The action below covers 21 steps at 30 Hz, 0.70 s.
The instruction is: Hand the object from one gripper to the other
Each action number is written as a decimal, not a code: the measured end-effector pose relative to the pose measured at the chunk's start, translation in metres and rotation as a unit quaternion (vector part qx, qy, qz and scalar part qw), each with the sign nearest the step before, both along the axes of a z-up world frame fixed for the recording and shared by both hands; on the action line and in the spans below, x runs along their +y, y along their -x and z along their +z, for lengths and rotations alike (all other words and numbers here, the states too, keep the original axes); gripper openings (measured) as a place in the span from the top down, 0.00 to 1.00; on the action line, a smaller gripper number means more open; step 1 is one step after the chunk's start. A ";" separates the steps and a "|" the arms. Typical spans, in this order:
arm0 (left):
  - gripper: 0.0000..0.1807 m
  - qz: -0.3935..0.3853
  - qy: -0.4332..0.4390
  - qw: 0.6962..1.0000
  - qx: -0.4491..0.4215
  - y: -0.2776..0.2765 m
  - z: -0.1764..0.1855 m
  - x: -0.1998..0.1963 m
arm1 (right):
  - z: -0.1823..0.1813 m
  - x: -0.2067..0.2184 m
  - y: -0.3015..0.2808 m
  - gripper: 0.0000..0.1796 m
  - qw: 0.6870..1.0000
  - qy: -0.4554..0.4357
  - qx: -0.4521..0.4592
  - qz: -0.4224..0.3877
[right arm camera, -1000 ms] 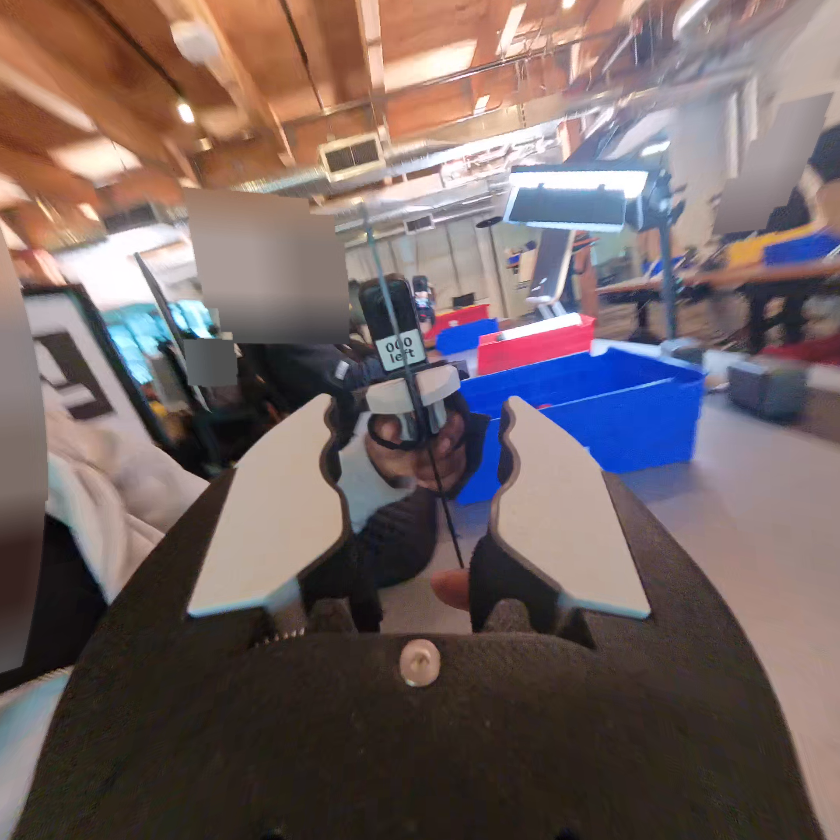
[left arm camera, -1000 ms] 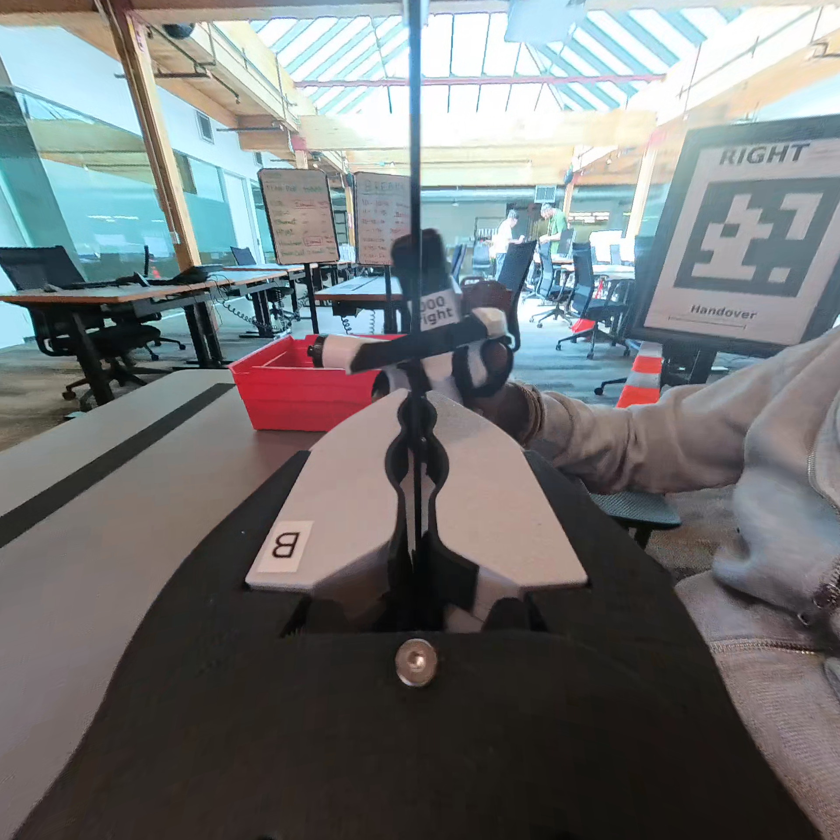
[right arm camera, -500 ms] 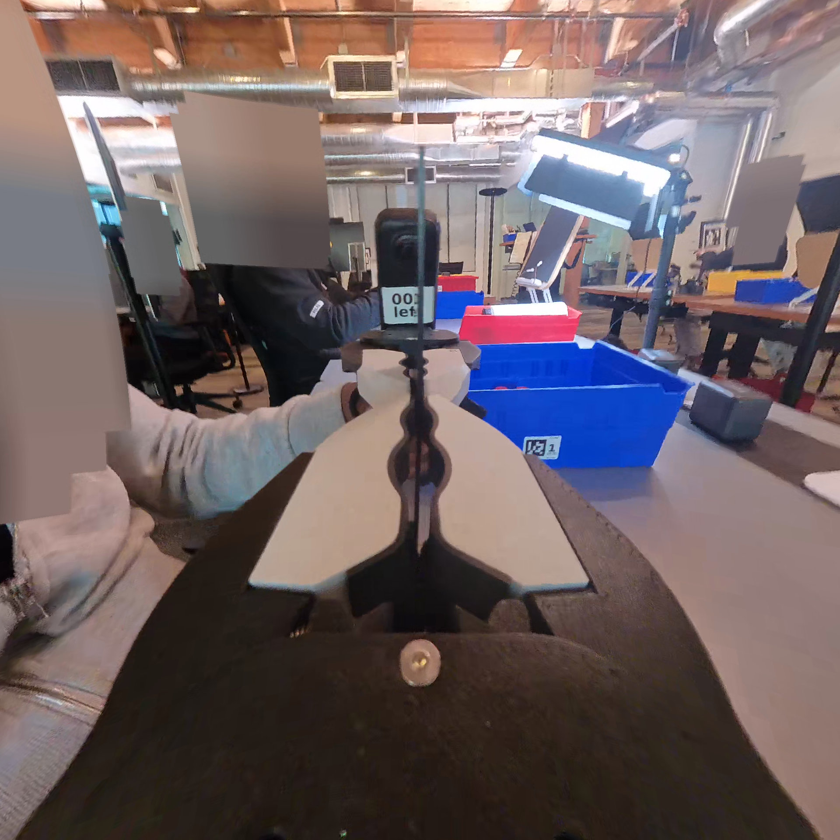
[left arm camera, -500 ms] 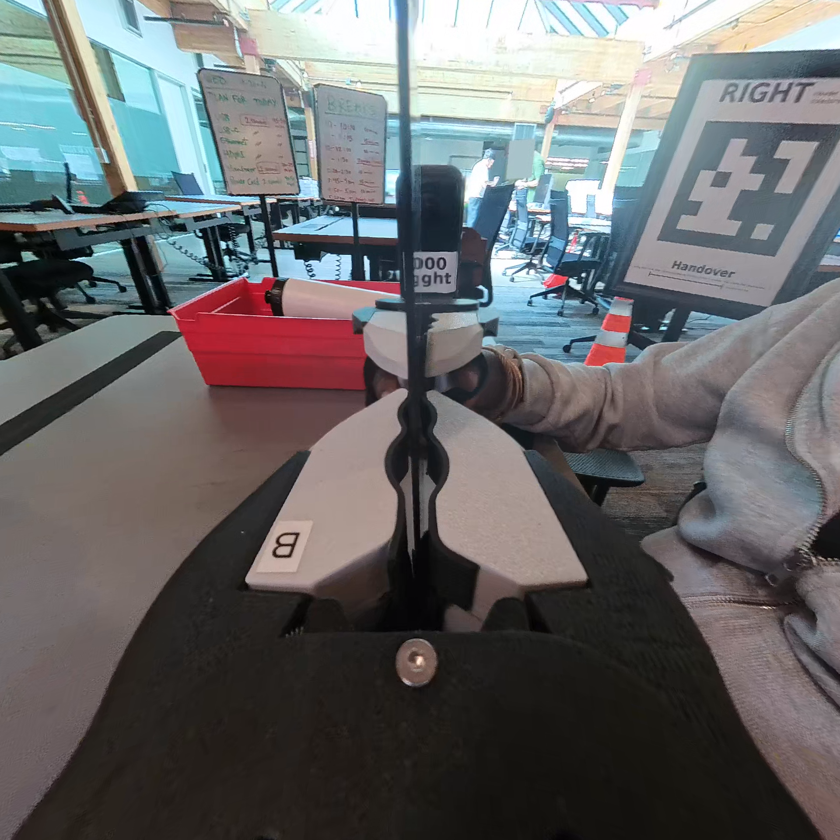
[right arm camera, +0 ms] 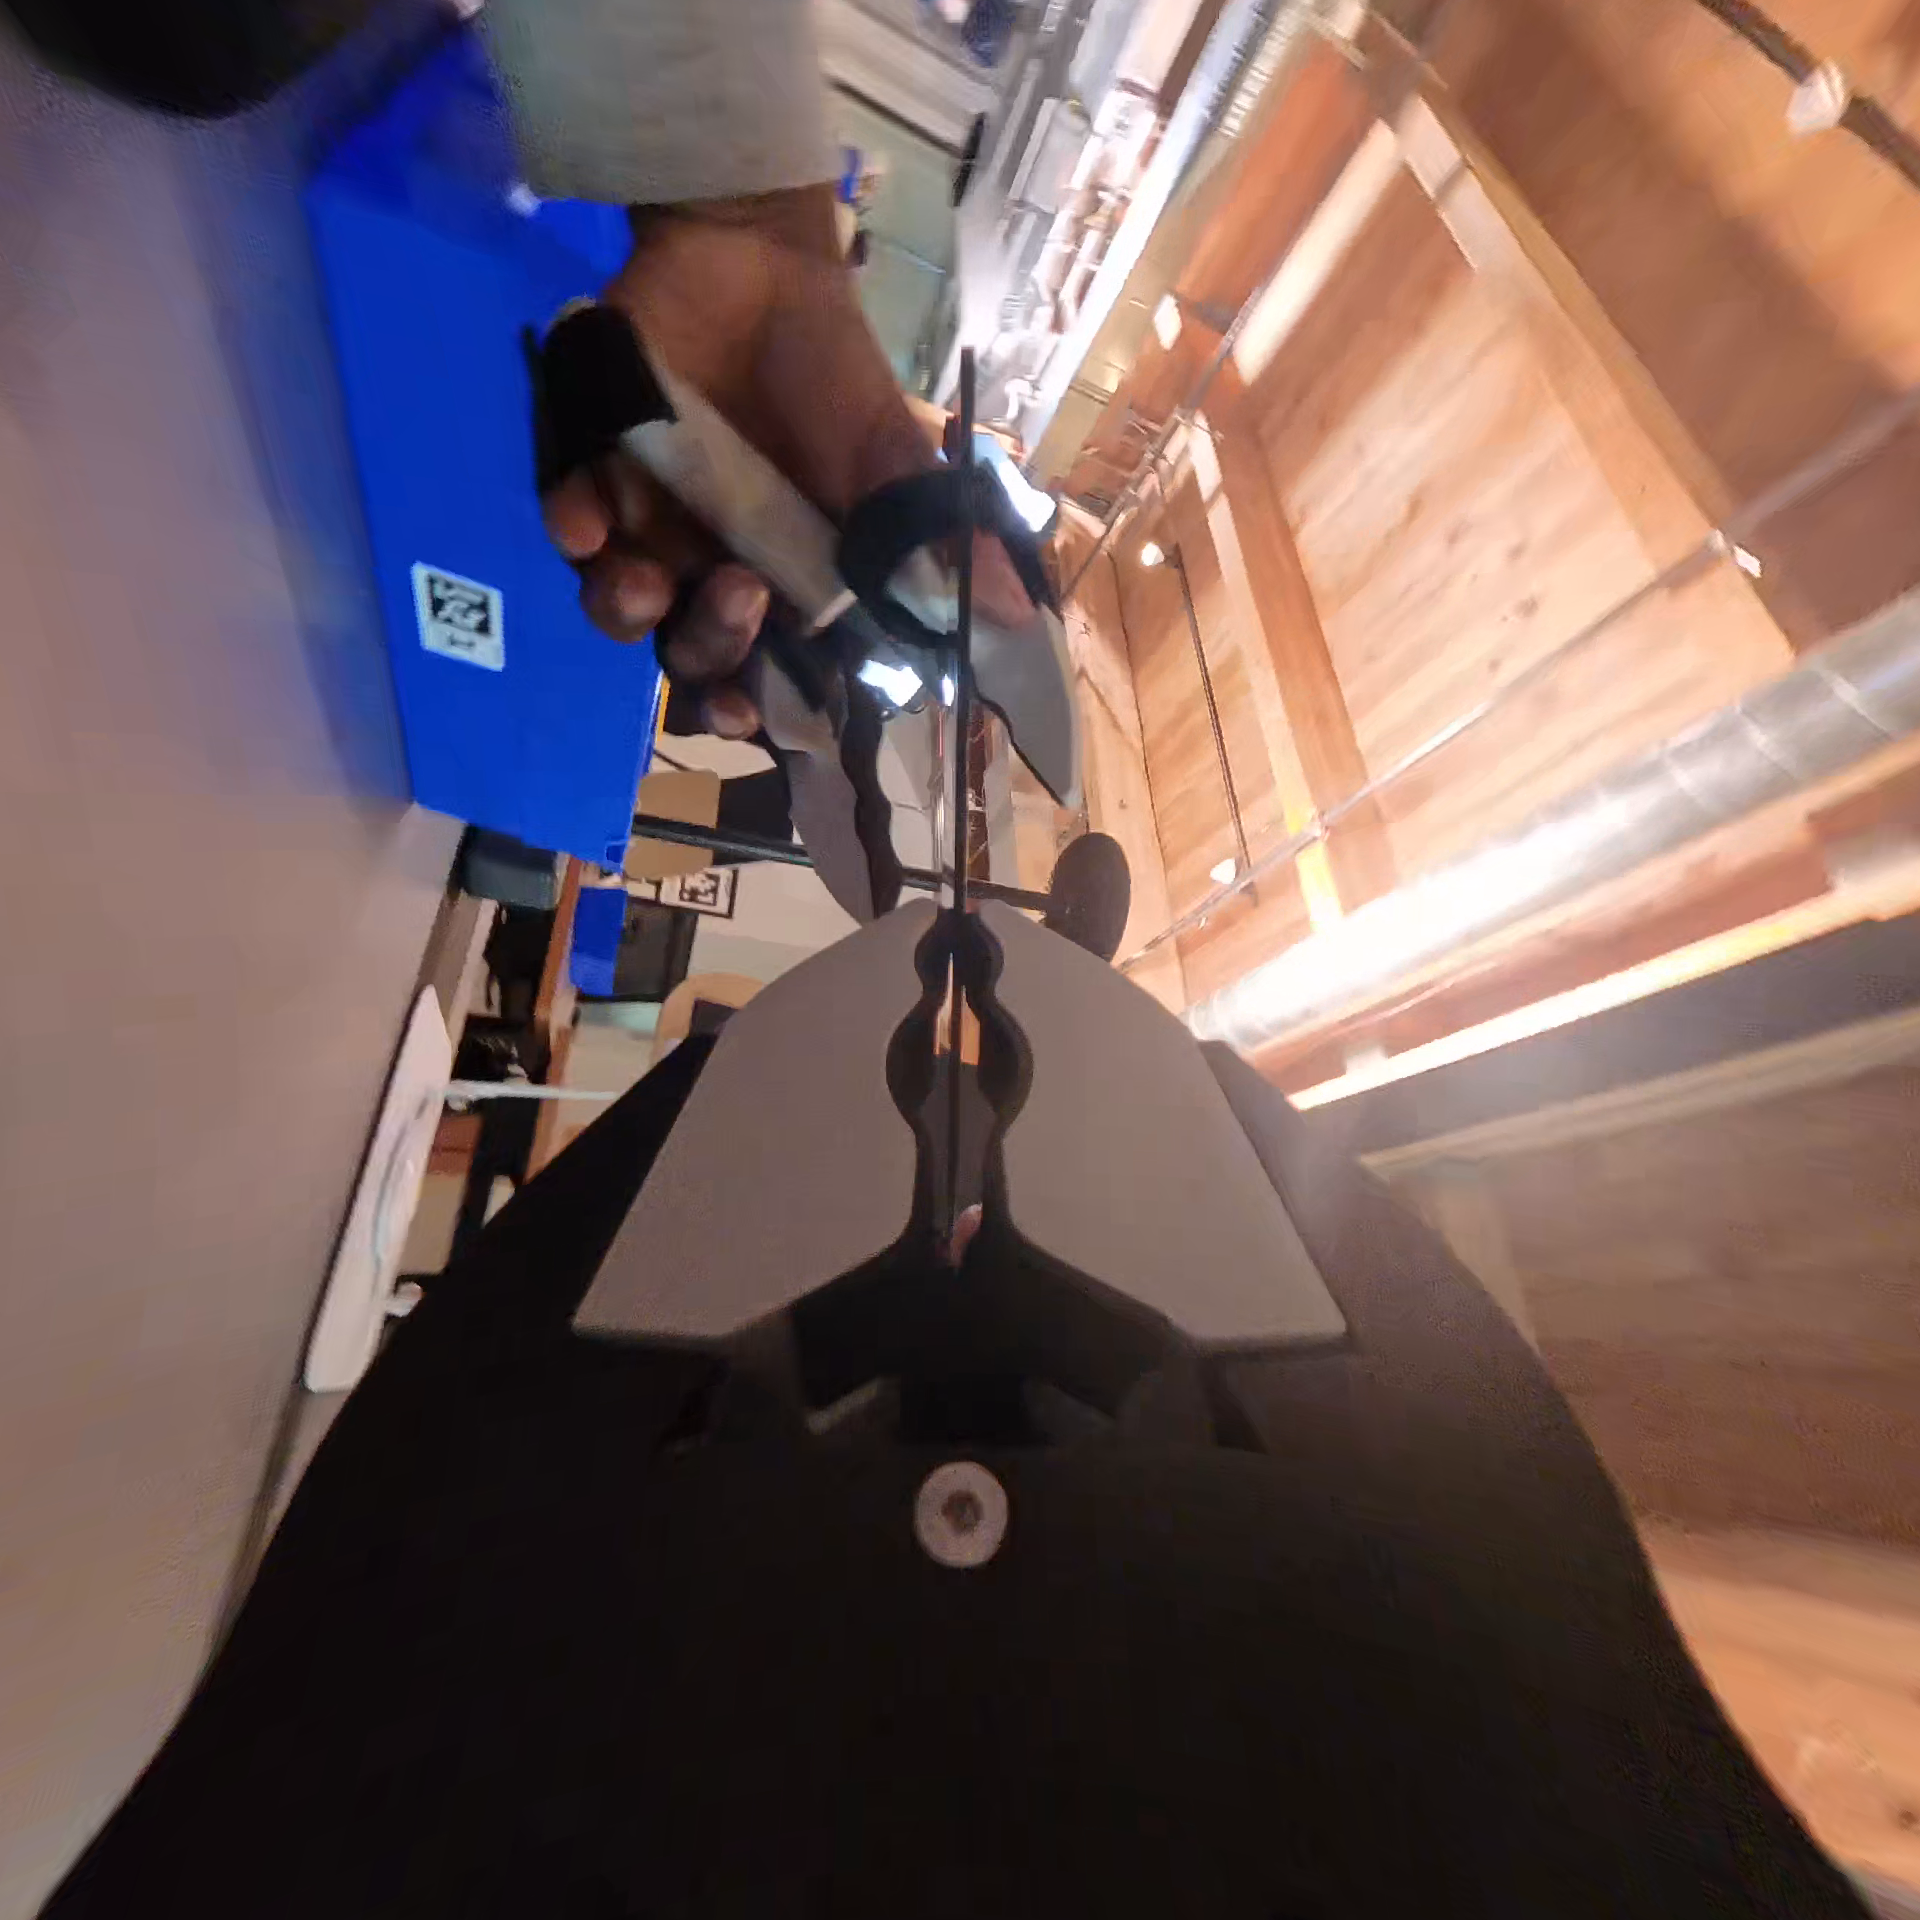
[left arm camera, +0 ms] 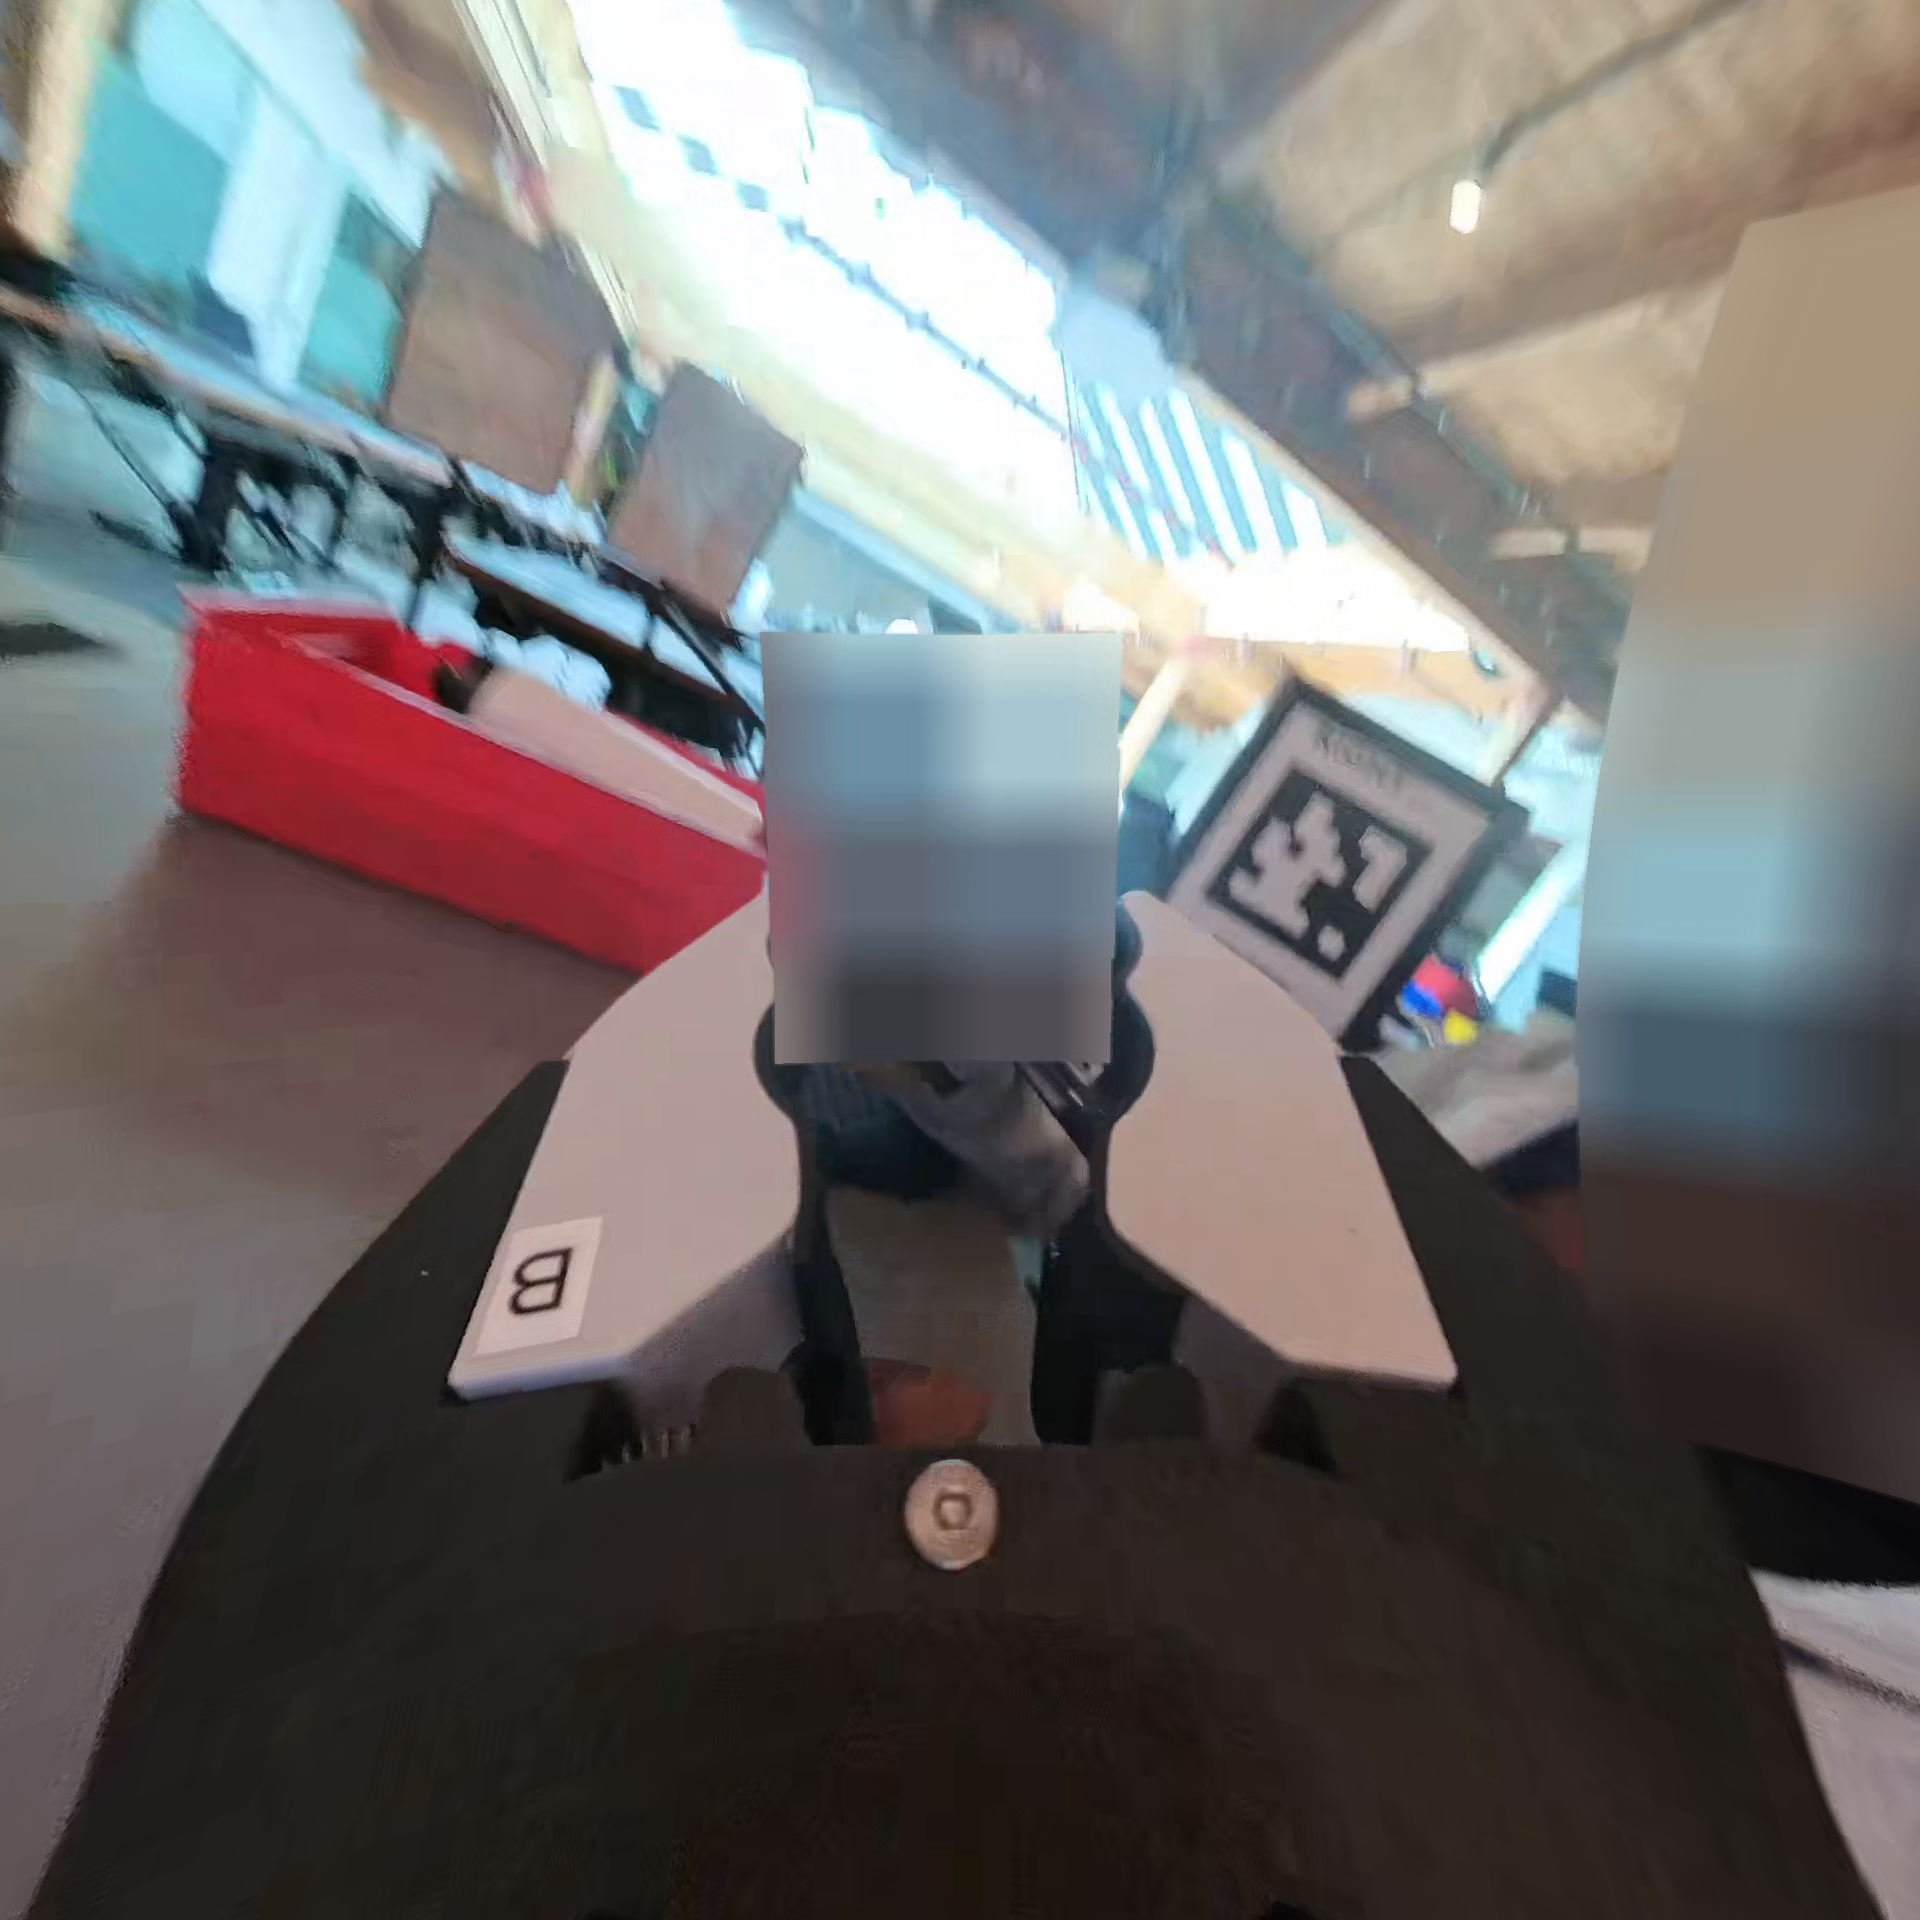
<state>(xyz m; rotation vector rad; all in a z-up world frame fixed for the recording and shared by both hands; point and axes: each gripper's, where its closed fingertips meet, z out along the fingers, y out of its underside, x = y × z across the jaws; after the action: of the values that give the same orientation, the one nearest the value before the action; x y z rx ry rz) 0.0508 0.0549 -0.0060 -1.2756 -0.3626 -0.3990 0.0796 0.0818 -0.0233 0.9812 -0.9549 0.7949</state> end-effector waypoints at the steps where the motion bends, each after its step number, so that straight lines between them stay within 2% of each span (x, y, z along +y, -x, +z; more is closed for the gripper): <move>1: 0.74 -0.029 0.029 0.999 0.005 -0.009 -0.008 0.009 | -0.005 -0.004 -0.001 0.99 1.000 -0.016 0.021 -0.010; 3: 0.91 -0.056 0.085 0.995 0.021 -0.020 -0.023 0.021 | -0.011 -0.008 -0.002 0.99 0.999 -0.032 0.041 -0.016; 4: 0.93 -0.049 0.097 0.993 0.035 -0.019 -0.026 0.023 | -0.012 -0.008 -0.002 0.99 0.998 -0.036 0.046 -0.020; 7: 0.94 -0.018 0.083 0.994 0.075 -0.015 -0.020 0.020 | -0.005 -0.006 0.003 0.90 0.999 -0.009 0.021 -0.024; 10: 0.94 0.057 0.053 0.986 0.144 -0.005 -0.004 0.013 | 0.018 0.005 0.013 0.80 0.993 0.091 -0.078 -0.003; 11: 0.94 0.087 0.046 0.979 0.180 -0.002 0.001 0.010 | 0.025 0.010 0.017 0.80 0.984 0.119 -0.130 0.017; 13: 0.94 0.156 0.036 0.954 0.255 0.003 0.010 0.003 | 0.037 0.019 0.022 0.81 0.946 0.170 -0.263 0.084; 14: 0.94 0.181 0.030 0.940 0.288 0.004 0.014 0.001 | 0.041 0.022 0.024 0.81 0.910 0.183 -0.348 0.128; 15: 0.94 0.192 0.021 0.930 0.313 0.002 0.017 0.000 | 0.042 0.023 0.026 0.81 0.860 0.189 -0.442 0.172; 17: 0.94 0.186 0.005 0.927 0.327 -0.004 0.019 0.003 | 0.041 0.019 0.034 0.74 0.725 0.189 -0.617 0.240; 19: 0.94 0.163 0.009 0.932 0.324 -0.008 0.015 0.009 | 0.031 0.011 0.036 0.69 0.596 0.157 -0.734 0.286; 21: 0.94 0.155 0.028 0.932 0.327 -0.008 0.008 0.014 | 0.023 0.005 0.035 0.67 0.490 0.133 -0.801 0.317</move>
<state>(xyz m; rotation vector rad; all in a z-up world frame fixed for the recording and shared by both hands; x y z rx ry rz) 0.0585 0.0693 0.0020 -1.3026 -0.0011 0.3116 0.0442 0.0867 -0.0005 -0.0881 -1.9070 2.6304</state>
